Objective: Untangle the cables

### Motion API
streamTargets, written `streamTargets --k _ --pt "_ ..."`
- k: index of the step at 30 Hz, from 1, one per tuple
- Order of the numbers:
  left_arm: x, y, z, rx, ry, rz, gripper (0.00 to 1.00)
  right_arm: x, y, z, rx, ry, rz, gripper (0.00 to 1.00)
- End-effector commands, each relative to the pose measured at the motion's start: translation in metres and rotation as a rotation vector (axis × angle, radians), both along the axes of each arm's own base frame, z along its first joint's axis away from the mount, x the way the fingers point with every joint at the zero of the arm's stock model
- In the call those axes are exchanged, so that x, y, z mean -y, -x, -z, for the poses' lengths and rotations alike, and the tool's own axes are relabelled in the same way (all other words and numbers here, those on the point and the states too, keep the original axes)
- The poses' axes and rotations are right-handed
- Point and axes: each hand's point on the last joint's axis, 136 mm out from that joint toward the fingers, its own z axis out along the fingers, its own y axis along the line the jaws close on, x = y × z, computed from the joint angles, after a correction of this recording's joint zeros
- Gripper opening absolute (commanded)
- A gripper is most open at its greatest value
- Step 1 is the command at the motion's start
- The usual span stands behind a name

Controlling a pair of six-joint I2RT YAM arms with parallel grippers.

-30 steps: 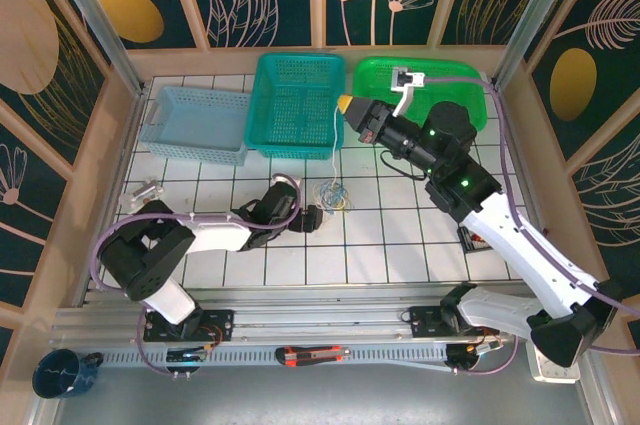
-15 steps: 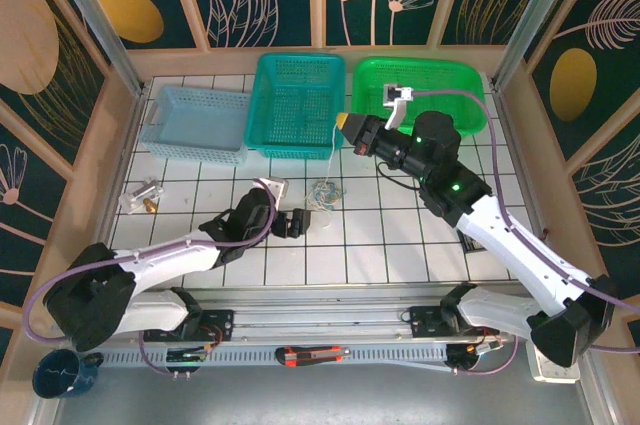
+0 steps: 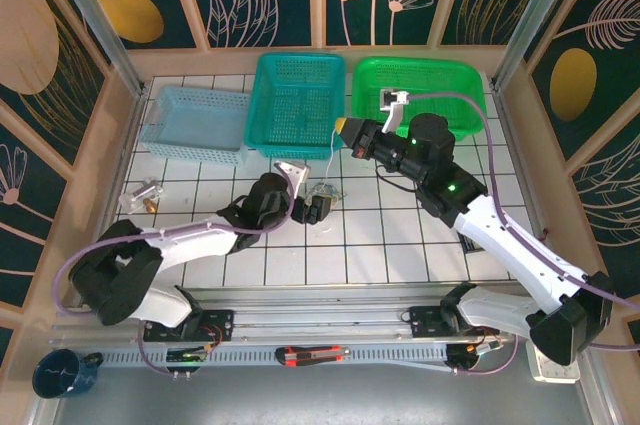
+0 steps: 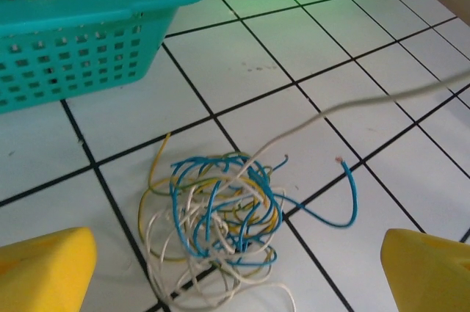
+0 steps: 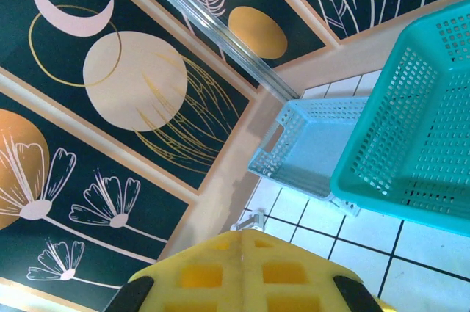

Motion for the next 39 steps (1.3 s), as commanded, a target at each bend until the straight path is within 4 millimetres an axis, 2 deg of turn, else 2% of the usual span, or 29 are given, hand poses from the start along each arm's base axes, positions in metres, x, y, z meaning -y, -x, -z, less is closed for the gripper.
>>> streamTargets --k 1,9,13,16,19,25,26,34,39 --pt "0.015 -0.013 -0.012 0.062 0.025 0.015 0.99 -0.001 0.004 -0.013 0.037 -0.023 -0.013 0.00" --pt "0.018 -0.037 -0.008 0.106 0.043 -0.067 0.99 -0.003 0.015 -0.031 0.060 -0.051 -0.043 0.00" --pt "0.022 -0.041 -0.003 0.111 0.047 -0.073 0.97 -0.004 0.019 -0.044 0.079 -0.074 -0.063 0.00" --pt "0.028 -0.040 0.003 0.105 0.047 -0.043 0.89 -0.005 0.022 -0.056 0.096 -0.097 -0.081 0.00" --pt "0.033 -0.037 0.013 0.083 0.037 -0.011 0.76 -0.007 0.026 -0.072 0.122 -0.123 -0.103 0.00" --pt "0.031 -0.029 0.026 0.051 0.035 0.010 0.54 -0.004 0.036 -0.122 0.220 -0.183 -0.133 0.00" --pt "0.030 -0.027 0.040 0.026 0.017 0.012 0.52 -0.003 0.038 -0.132 0.241 -0.196 -0.139 0.00" --pt "0.020 -0.014 0.057 -0.018 0.012 0.010 0.50 0.027 0.045 -0.207 0.413 -0.283 -0.079 0.00" --pt "0.015 -0.008 0.064 -0.035 0.006 0.010 0.45 0.053 0.039 -0.234 0.471 -0.321 -0.004 0.00"
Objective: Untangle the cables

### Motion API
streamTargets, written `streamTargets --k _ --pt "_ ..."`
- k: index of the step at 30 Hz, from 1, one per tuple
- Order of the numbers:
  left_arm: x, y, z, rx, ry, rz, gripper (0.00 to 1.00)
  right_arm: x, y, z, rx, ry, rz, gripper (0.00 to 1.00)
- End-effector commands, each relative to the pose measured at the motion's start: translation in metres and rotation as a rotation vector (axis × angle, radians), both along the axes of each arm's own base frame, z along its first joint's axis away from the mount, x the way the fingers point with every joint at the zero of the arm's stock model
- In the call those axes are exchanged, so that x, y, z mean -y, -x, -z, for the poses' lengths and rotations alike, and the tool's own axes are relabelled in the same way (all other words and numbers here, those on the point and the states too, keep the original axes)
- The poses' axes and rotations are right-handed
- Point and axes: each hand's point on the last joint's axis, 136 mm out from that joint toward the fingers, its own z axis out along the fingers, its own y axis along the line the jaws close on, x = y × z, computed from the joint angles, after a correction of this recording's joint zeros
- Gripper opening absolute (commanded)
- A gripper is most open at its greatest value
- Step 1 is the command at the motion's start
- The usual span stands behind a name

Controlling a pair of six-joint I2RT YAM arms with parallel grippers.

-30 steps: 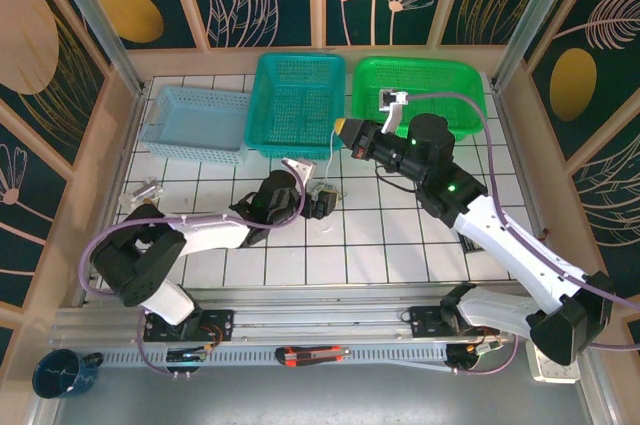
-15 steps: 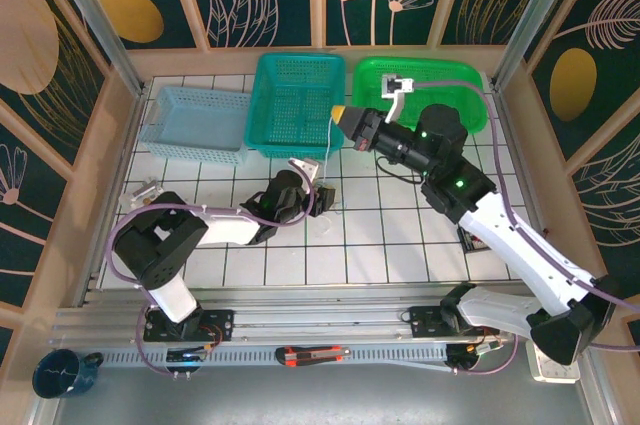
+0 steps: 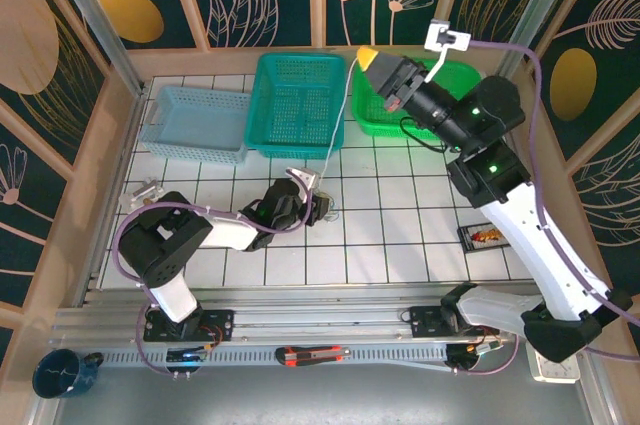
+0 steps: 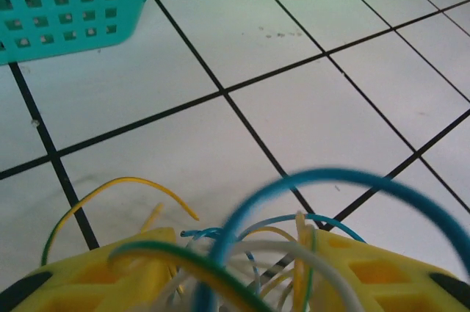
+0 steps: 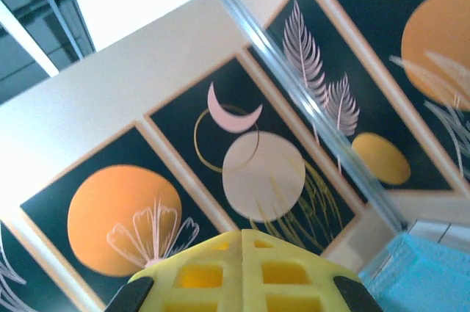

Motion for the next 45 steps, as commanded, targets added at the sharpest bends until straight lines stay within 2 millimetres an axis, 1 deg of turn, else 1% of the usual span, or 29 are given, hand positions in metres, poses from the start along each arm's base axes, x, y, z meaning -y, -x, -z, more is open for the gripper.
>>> streamTargets --k 1,8,11,17,21,23,24,25,29,30,37,41,45 --pt "0.000 0.007 0.006 -0.014 0.020 0.011 0.44 0.026 0.007 -0.041 0.104 -0.087 0.044 0.00" --pt "-0.003 0.011 0.012 -0.027 0.021 0.007 0.43 0.076 -0.014 -0.065 0.135 -0.159 0.181 0.00" --pt "-0.005 0.012 0.014 -0.031 0.020 0.008 0.43 0.094 -0.020 -0.076 0.147 -0.192 0.221 0.00" --pt "-0.006 0.015 0.018 -0.039 0.019 0.010 0.44 0.124 -0.035 -0.096 0.176 -0.239 0.292 0.00" --pt "-0.005 0.016 0.015 -0.039 0.027 0.017 0.51 0.134 -0.056 -0.099 0.175 -0.235 0.329 0.00" --pt "-0.003 0.016 0.010 -0.039 0.039 0.022 0.60 0.136 -0.070 -0.094 0.166 -0.226 0.347 0.00" --pt "-0.001 0.015 0.005 -0.035 0.048 0.024 0.64 0.137 -0.076 -0.092 0.164 -0.219 0.355 0.00" --pt "0.000 0.014 -0.006 -0.022 0.067 0.026 0.69 0.136 -0.083 -0.088 0.162 -0.210 0.364 0.00" --pt "0.003 0.014 -0.028 -0.004 0.103 0.032 0.90 0.139 -0.110 -0.072 0.144 -0.190 0.412 0.00" --pt "0.003 0.014 -0.032 0.000 0.107 0.032 0.98 0.140 -0.117 -0.067 0.141 -0.187 0.423 0.00" --pt "0.002 0.011 -0.066 0.035 0.137 0.017 0.99 0.146 -0.163 -0.034 0.120 -0.157 0.516 0.00" --pt "0.001 0.009 -0.081 0.051 0.155 0.005 0.99 0.152 -0.191 -0.015 0.100 -0.127 0.583 0.00" --pt "0.002 0.008 -0.097 0.066 0.179 0.000 0.99 0.159 -0.225 0.015 0.058 -0.081 0.670 0.00"
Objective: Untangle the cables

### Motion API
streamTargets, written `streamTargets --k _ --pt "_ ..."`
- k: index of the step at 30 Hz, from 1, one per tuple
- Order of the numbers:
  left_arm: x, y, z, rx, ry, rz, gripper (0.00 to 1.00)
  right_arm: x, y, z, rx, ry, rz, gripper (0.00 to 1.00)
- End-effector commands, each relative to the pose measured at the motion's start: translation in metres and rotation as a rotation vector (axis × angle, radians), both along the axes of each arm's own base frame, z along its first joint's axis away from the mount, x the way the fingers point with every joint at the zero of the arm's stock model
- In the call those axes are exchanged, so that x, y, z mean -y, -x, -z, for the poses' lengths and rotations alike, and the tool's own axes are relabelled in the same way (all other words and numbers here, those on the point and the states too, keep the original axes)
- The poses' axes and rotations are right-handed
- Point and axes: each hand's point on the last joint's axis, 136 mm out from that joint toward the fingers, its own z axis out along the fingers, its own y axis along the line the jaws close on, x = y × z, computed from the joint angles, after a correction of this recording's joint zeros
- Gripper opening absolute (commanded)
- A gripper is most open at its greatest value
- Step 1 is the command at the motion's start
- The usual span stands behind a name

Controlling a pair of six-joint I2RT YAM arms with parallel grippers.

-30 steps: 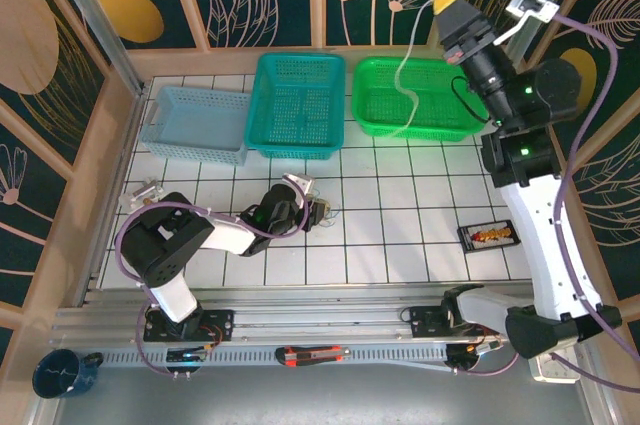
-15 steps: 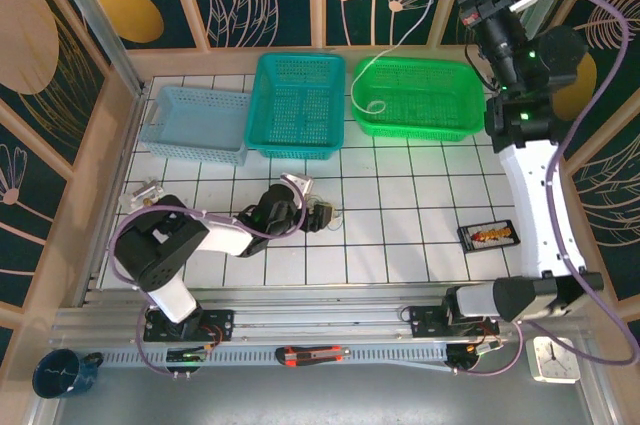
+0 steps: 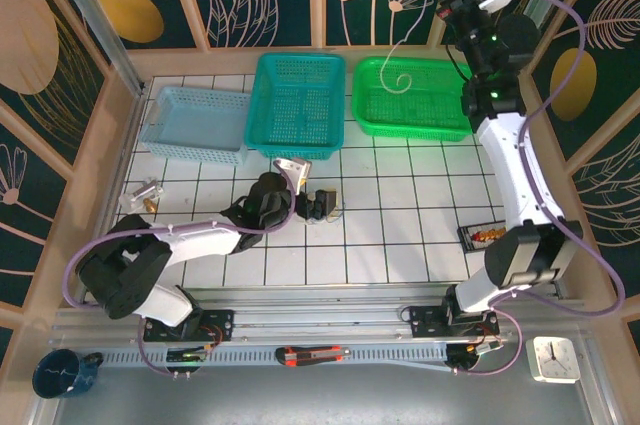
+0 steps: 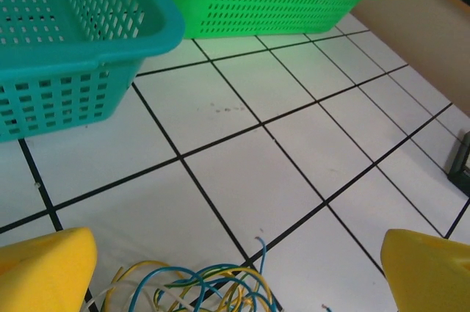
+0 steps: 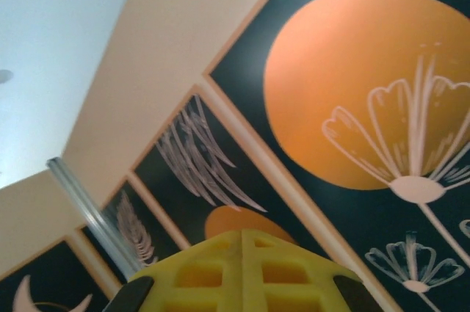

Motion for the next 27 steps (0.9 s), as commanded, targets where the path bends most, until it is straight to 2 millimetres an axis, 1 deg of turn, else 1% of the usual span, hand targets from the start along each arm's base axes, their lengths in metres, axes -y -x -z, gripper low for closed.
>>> streamTargets --k 1,3,6,9,12,13,14,16,17,18,20,21,24,26,27 --pt "0.002 -0.002 -0.022 0.014 0.035 -0.014 0.99 0.016 -0.025 0.016 0.010 0.033 0.127 0.00" --pt "0.001 -0.004 -0.030 0.026 0.041 -0.024 0.99 0.021 -0.044 0.037 -0.035 0.045 0.168 0.00" --pt "-0.001 -0.006 -0.042 0.046 0.054 -0.039 0.99 0.027 -0.071 0.080 -0.116 0.069 0.228 0.00" --pt "-0.002 -0.008 -0.053 0.058 0.071 -0.051 0.99 0.031 -0.099 0.141 -0.222 0.117 0.285 0.00" --pt "-0.004 -0.010 -0.062 0.064 0.088 -0.071 0.99 0.035 -0.127 0.211 -0.353 0.200 0.329 0.00" --pt "-0.004 -0.011 -0.064 0.065 0.093 -0.077 0.99 0.036 -0.138 0.239 -0.416 0.241 0.330 0.00" --pt "-0.005 -0.011 -0.066 0.066 0.095 -0.085 0.99 0.035 -0.148 0.267 -0.485 0.289 0.316 0.15" --pt "-0.007 -0.013 -0.067 0.062 0.092 -0.104 0.99 0.039 -0.159 0.304 -0.597 0.340 0.307 0.42" --pt "-0.008 -0.014 -0.068 0.060 0.092 -0.111 0.99 0.037 -0.159 0.314 -0.628 0.348 0.280 0.49" --pt "-0.010 -0.015 -0.067 0.055 0.088 -0.120 0.99 0.037 -0.157 0.319 -0.639 0.351 0.272 0.53" --pt "-0.012 -0.016 -0.066 0.044 0.085 -0.138 0.99 0.036 -0.144 0.313 -0.611 0.345 0.268 0.61" --pt "-0.013 -0.017 -0.066 0.040 0.082 -0.148 0.99 0.037 -0.137 0.306 -0.595 0.336 0.271 0.64" --pt "-0.017 -0.018 -0.065 0.033 0.088 -0.171 0.99 0.037 -0.118 0.291 -0.578 0.329 0.257 0.65" --pt "-0.019 -0.019 -0.064 0.028 0.092 -0.188 0.99 0.031 -0.104 0.279 -0.564 0.319 0.222 0.65" --pt "-0.020 -0.019 -0.064 0.023 0.095 -0.197 0.99 0.028 -0.095 0.277 -0.563 0.312 0.200 0.65"
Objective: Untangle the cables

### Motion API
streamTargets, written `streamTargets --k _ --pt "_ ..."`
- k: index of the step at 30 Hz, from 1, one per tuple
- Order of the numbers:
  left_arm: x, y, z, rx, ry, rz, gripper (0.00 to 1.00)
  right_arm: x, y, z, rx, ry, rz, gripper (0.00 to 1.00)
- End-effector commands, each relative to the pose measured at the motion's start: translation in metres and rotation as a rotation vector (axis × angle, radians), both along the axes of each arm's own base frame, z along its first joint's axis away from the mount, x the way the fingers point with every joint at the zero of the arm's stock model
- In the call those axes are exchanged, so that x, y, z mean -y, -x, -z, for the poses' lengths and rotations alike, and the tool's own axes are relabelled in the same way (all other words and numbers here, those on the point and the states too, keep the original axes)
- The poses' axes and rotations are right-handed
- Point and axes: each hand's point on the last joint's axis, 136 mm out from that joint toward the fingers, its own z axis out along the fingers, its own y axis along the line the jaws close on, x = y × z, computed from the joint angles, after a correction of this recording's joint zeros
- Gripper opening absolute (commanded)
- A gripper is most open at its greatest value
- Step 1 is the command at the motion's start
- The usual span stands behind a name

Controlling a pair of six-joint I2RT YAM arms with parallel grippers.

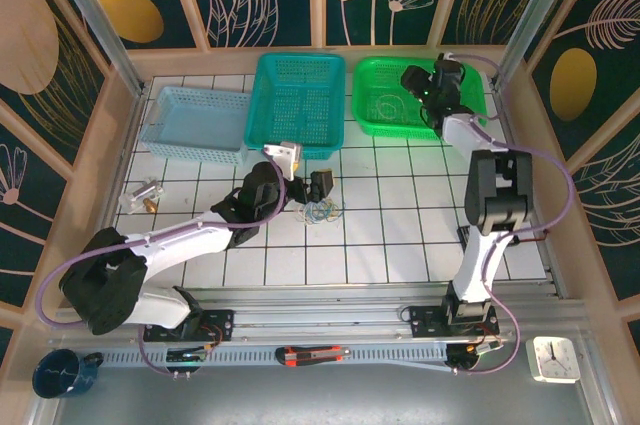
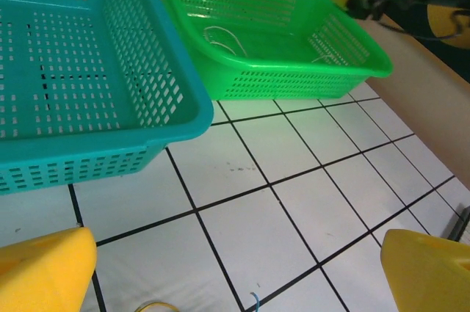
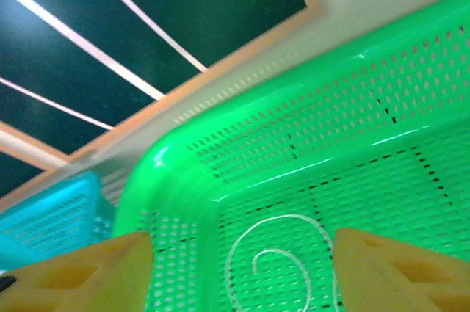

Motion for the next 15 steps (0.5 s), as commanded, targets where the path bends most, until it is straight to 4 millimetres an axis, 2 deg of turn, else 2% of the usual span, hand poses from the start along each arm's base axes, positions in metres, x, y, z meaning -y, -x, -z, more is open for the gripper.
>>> streamTargets --k 1,5,8,12,15 --pt "-0.005 -0.003 -0.013 -0.003 0.036 -0.050 0.99 -0.010 0.030 -0.079 0.157 -0.044 -0.062 0.65" --pt "-0.005 -0.002 -0.010 -0.026 0.039 -0.055 0.99 -0.029 0.068 -0.078 0.132 -0.088 -0.136 0.65" --pt "-0.007 -0.002 -0.007 -0.047 0.034 -0.063 0.99 -0.047 0.100 -0.067 0.094 -0.105 -0.190 0.65" --pt "-0.010 -0.001 0.001 -0.084 0.031 -0.079 0.99 -0.080 0.145 -0.034 -0.005 -0.120 -0.280 0.64" --pt "-0.014 0.000 0.008 -0.116 0.033 -0.090 0.99 -0.110 0.183 -0.002 -0.096 -0.118 -0.358 0.64"
